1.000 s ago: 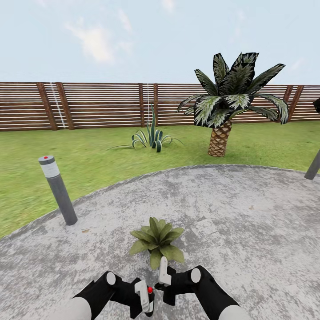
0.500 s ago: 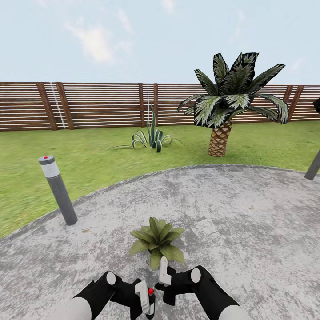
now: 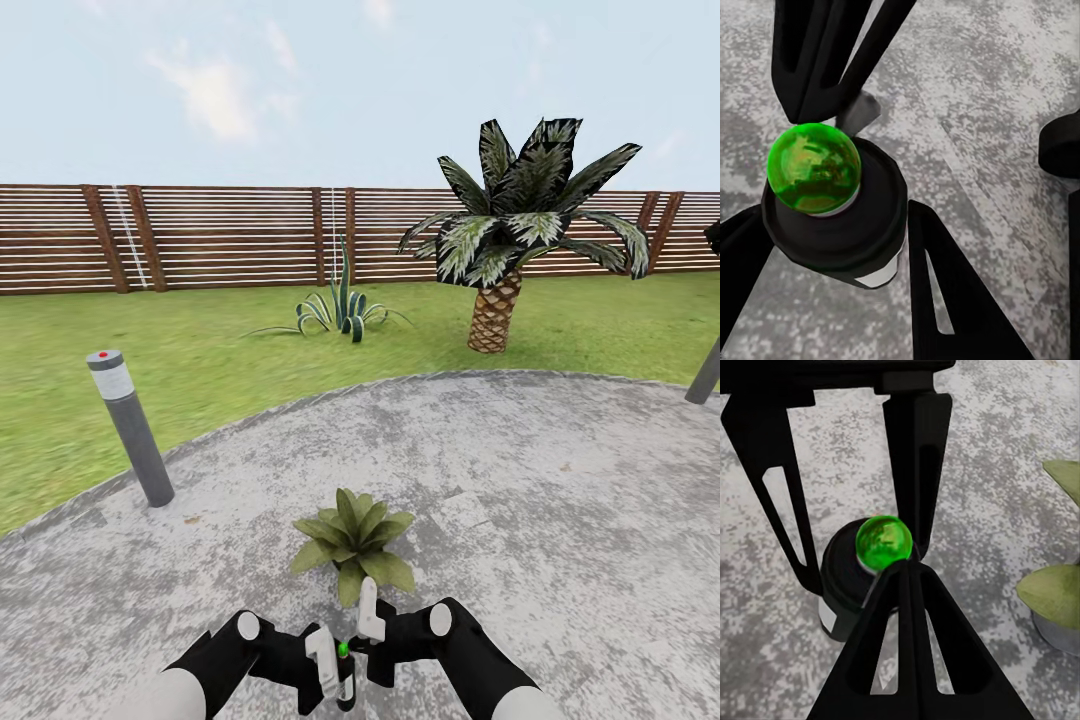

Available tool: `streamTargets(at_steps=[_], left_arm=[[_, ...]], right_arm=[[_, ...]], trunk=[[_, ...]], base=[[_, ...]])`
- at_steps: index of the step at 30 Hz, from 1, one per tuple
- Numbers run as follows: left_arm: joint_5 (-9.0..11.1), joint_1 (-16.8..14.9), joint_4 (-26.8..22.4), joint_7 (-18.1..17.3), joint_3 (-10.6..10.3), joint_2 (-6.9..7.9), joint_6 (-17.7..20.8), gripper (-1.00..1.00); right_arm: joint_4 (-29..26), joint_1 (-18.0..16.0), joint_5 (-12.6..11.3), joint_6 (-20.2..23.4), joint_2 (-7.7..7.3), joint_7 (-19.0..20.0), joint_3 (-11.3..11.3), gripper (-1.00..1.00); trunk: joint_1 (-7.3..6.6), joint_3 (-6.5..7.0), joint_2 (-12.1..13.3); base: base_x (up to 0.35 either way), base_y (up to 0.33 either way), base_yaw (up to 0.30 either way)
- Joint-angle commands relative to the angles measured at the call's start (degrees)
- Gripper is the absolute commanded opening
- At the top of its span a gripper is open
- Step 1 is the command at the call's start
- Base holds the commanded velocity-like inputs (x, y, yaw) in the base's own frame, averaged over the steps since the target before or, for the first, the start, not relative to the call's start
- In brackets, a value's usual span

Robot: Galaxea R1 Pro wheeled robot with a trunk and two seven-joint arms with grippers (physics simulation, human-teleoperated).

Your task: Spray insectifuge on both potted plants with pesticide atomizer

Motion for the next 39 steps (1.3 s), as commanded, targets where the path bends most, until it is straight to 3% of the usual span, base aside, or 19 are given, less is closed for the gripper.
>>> streamTargets(at_steps=[1, 9, 12, 17, 22, 25, 26, 27, 33, 36, 38, 39], left_arm=[[-0.3, 0.0, -0.1, -0.1, -0.1, 0.01, -0.3, -1.00], [-0.2, 0.0, -0.1, -1.6, 0.0, 0.14, -0.3, -1.00], [-0.4, -0.1, -0.1, -1.7, 0.0, 1.12, -0.2, -1.00], [-0.7, -0.1, -0.1, -1.7, -0.1, 4.70, 0.2, -1.00], [-0.9, 0.2, -0.1, -1.5, -0.2, 9.88, 0.3, -1.00], [-1.0, 0.5, -0.2, -1.2, -0.4, 11.04, 0.3, -1.00], [-1.0, 0.7, -0.2, -0.6, -0.3, 12.41, 0.4, -1.00], [-0.9, 0.7, -0.1, 0.2, -0.2, 13.25, 0.5, -1.00], [-0.3, 0.8, 0.6, 8.3, 0.2, 17.67, 0.6, -1.00], [0.5, 1.0, 0.8, 10.8, 0.2, 18.51, 0.7, -1.00], [2.4, 1.2, 1.6, 14.2, 0.3, 18.81, 0.9, -1.00], [4.1, 1.4, 2.9, 16.5, 0.3, 18.90, 1.1, -1.00]], right_arm=[[-0.1, 0.0, 0.5, -0.3, 0.02, 0.1, 0.0, -1.00], [-0.1, 0.0, 0.5, -0.3, 0.02, 0.0, 0.0, -1.00], [-0.1, 0.0, 0.5, -0.3, 0.02, 0.0, 0.0, -1.00], [-0.1, 0.0, 0.6, -0.3, 0.02, 0.1, 0.0, -1.00], [0.5, 0.0, 0.6, -0.3, 0.00, 0.0, 0.0, -1.00], [1.7, 0.0, 0.7, -0.3, -0.08, -0.2, -0.1, -1.00], [2.3, 0.0, 0.6, -0.3, -0.36, -0.2, -0.2, -1.00], [2.4, 0.0, 0.6, -0.3, -0.73, -0.3, -0.2, 1.00], [2.6, 0.0, 0.3, -0.4, -3.42, -2.0, -0.7, 1.00], [2.7, 0.2, -0.1, -0.4, -5.56, -5.5, -1.7, 1.00], [3.7, 0.7, -1.2, -0.7, -7.47, -10.4, -5.6, 1.00], [5.1, 1.9, -2.0, -1.8, -8.25, -13.4, -9.2, 1.00]], trunk=[[-0.01, -0.06, 0.0], [-0.01, -0.06, 0.0], [-0.01, -0.06, 0.0], [-0.01, -0.06, 0.0], [-0.01, -0.06, 0.0], [-0.01, -0.06, 0.0], [-0.01, -0.06, 0.0], [-0.01, -0.06, 0.0], [-0.01, -0.06, 0.0], [-0.01, -0.06, 0.0], [-0.01, -0.06, 0.0], [-0.01, -0.06, 0.0]], base=[[0.000, 0.000, 0.000], [0.000, 0.000, 0.000], [0.000, 0.000, 0.000], [0.000, 0.000, 0.000], [0.000, 0.000, 0.000], [0.000, 0.000, 0.000], [0.000, 0.000, 0.000], [0.000, 0.000, 0.000], [0.000, 0.000, 0.000], [0.000, 0.000, 0.000], [0.000, 0.000, 0.000], [0.000, 0.000, 0.000]])
